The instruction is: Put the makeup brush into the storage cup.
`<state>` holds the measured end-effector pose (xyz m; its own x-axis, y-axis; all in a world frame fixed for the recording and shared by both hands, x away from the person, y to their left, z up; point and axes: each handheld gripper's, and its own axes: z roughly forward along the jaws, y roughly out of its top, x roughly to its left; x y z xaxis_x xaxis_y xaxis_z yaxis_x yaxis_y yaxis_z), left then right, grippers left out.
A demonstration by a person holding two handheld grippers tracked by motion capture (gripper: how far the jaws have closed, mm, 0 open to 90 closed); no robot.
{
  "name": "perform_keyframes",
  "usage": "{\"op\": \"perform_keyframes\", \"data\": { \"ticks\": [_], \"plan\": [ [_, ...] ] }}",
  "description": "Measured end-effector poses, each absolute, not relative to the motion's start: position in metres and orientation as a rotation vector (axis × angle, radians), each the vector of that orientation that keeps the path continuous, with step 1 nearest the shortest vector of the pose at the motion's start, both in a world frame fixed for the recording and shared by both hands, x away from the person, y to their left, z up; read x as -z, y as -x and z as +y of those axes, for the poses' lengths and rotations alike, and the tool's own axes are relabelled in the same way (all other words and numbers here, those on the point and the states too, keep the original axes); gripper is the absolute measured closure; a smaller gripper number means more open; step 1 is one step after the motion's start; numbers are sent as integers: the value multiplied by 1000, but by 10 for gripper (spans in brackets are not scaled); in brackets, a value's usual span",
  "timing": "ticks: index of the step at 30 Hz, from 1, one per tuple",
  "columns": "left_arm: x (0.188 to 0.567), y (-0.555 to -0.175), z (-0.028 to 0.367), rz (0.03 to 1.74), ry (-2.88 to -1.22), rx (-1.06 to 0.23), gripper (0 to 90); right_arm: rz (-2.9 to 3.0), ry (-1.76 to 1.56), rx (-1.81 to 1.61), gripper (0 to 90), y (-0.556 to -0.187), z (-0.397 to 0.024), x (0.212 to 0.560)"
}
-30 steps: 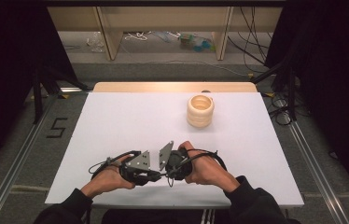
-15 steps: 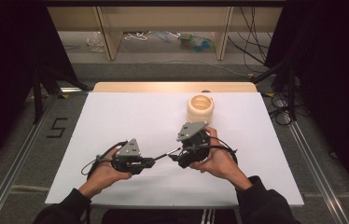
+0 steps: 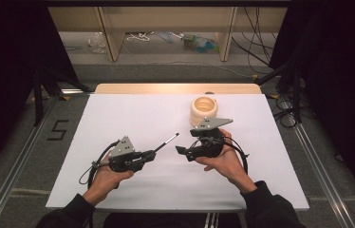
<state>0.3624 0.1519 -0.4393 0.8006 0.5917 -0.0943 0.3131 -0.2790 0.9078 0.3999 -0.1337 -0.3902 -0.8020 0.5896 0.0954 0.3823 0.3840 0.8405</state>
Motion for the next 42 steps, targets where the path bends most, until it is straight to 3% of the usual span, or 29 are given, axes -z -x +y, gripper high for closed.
{"op": "perform_keyframes", "data": {
  "ticks": [30,42],
  "plan": [
    [434,-348,144,708,-1748,-367,831,2331,-1017,-1761,212,-398,-122,408],
    [434,-345,140,692,-1738,-378,831,2318,-1019,-1849,289,-398,-116,413]
  ]
}}
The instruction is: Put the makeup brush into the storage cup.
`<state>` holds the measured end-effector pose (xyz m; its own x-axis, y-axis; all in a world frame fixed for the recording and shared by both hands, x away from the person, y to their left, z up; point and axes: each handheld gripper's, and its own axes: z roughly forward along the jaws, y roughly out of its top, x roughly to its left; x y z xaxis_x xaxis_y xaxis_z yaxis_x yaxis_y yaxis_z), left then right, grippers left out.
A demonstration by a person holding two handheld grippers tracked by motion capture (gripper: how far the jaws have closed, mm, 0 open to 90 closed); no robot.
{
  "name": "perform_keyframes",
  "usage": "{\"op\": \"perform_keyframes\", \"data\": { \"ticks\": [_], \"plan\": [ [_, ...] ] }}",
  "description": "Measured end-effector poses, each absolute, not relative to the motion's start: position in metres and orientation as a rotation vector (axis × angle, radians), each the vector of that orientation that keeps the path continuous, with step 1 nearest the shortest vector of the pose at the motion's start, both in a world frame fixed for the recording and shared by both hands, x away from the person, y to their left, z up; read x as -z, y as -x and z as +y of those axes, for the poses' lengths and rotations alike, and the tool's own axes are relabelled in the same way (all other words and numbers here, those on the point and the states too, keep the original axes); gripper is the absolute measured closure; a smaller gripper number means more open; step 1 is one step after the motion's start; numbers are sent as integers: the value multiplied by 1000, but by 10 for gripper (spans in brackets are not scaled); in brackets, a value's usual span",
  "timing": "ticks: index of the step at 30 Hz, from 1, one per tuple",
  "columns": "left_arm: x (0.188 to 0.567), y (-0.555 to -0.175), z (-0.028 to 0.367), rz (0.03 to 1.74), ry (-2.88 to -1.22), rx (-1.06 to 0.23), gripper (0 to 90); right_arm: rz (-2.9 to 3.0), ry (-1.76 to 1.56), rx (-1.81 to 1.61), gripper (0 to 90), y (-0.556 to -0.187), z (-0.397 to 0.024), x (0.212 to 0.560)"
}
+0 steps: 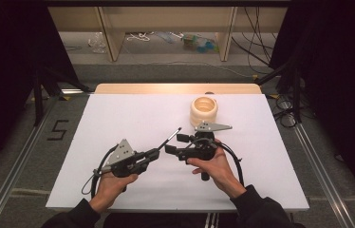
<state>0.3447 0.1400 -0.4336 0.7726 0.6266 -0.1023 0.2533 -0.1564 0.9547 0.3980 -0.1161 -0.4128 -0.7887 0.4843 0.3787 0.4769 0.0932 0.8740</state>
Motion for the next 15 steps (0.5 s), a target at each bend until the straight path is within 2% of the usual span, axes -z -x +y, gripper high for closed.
{"op": "perform_keyframes", "data": {
  "ticks": [15],
  "plan": [
    [435,-341,134,677,-1735,-385,831,2315,-1087,-1934,387,-399,-113,416]
  ]
}}
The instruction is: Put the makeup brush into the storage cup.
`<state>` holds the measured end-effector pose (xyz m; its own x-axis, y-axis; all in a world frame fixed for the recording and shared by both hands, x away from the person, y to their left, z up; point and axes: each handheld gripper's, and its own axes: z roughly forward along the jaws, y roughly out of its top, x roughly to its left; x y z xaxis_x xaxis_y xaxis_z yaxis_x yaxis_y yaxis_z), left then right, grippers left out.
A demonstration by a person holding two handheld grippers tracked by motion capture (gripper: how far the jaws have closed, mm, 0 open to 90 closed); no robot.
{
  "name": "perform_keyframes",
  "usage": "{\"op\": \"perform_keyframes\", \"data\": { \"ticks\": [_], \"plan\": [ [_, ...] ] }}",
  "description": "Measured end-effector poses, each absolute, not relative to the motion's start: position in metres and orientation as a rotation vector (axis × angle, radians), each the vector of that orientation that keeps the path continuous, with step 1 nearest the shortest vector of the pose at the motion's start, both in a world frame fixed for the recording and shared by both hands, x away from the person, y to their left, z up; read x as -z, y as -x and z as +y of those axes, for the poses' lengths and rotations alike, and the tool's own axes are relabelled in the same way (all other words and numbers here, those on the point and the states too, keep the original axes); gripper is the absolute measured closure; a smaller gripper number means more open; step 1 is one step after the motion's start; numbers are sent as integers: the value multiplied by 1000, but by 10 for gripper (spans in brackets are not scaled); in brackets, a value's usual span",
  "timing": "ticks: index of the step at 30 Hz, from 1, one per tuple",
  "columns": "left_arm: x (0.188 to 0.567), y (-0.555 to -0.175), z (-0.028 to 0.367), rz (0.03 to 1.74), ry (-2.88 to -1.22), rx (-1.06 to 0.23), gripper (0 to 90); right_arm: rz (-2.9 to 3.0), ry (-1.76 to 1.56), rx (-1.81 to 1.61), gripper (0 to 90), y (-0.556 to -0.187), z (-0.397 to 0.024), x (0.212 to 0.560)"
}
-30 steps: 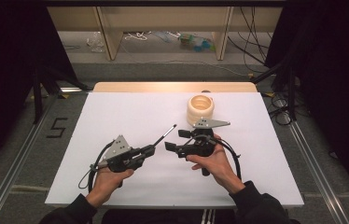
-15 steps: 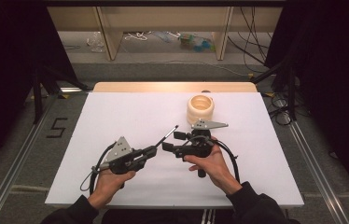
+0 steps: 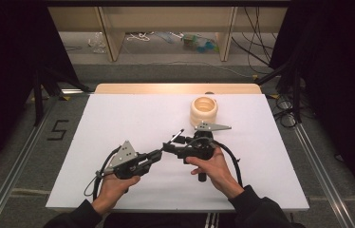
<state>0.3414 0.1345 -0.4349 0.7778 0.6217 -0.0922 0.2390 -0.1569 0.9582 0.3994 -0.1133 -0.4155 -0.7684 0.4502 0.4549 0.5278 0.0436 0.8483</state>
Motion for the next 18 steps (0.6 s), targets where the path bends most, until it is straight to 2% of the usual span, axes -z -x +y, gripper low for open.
{"op": "perform_keyframes", "data": {
  "ticks": [18],
  "plan": [
    [435,-341,132,645,-1736,-391,831,-2145,1049,1862,496,-399,-113,417]
  ]
}}
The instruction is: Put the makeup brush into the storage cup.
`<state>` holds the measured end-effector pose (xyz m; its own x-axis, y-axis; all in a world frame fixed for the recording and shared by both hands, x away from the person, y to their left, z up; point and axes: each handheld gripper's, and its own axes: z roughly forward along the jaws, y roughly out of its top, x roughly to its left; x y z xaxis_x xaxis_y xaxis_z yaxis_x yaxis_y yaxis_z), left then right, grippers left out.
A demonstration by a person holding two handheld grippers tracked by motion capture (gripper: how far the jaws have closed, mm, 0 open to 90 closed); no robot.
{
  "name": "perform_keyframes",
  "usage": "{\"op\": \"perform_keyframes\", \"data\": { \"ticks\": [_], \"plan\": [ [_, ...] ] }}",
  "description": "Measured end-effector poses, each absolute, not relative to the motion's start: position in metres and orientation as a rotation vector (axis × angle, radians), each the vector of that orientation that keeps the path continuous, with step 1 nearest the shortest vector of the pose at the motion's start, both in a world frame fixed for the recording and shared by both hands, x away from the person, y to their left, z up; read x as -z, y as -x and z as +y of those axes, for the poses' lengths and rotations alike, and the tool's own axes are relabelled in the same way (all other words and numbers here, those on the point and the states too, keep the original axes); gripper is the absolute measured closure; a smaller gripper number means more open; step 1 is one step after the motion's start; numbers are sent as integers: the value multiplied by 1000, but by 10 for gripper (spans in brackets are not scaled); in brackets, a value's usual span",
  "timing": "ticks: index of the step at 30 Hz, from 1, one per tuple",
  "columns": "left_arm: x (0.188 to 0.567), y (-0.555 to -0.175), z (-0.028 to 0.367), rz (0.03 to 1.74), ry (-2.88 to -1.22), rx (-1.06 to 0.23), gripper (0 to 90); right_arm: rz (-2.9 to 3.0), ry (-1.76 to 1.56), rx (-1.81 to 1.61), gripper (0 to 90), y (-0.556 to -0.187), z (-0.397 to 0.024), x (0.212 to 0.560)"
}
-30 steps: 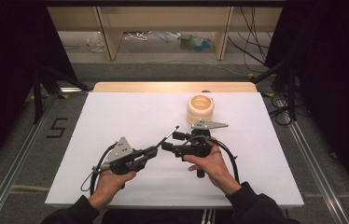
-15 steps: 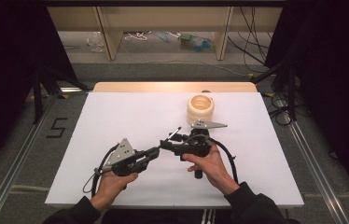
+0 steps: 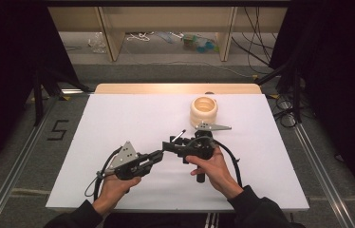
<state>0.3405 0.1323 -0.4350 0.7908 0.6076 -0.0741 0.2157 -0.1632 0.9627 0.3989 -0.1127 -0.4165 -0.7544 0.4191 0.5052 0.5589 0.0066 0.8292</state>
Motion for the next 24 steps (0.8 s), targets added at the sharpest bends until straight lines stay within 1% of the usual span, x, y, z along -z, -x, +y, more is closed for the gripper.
{"op": "perform_keyframes", "data": {
  "ticks": [9,13,14,18,24],
  "plan": [
    [436,-340,132,639,-1738,-387,831,-2125,1060,1864,557,-399,-114,417],
    [436,-340,132,634,-1736,-384,831,-2072,1063,1865,627,-399,-115,419],
    [436,-340,132,634,-1734,-381,831,-2071,1069,1874,666,-400,-115,420],
    [436,-341,132,630,-1729,-368,830,-1972,1064,1885,743,-400,-118,421],
    [438,-343,131,617,-1741,-363,817,-1941,990,1909,830,-397,-116,416]
  ]
}}
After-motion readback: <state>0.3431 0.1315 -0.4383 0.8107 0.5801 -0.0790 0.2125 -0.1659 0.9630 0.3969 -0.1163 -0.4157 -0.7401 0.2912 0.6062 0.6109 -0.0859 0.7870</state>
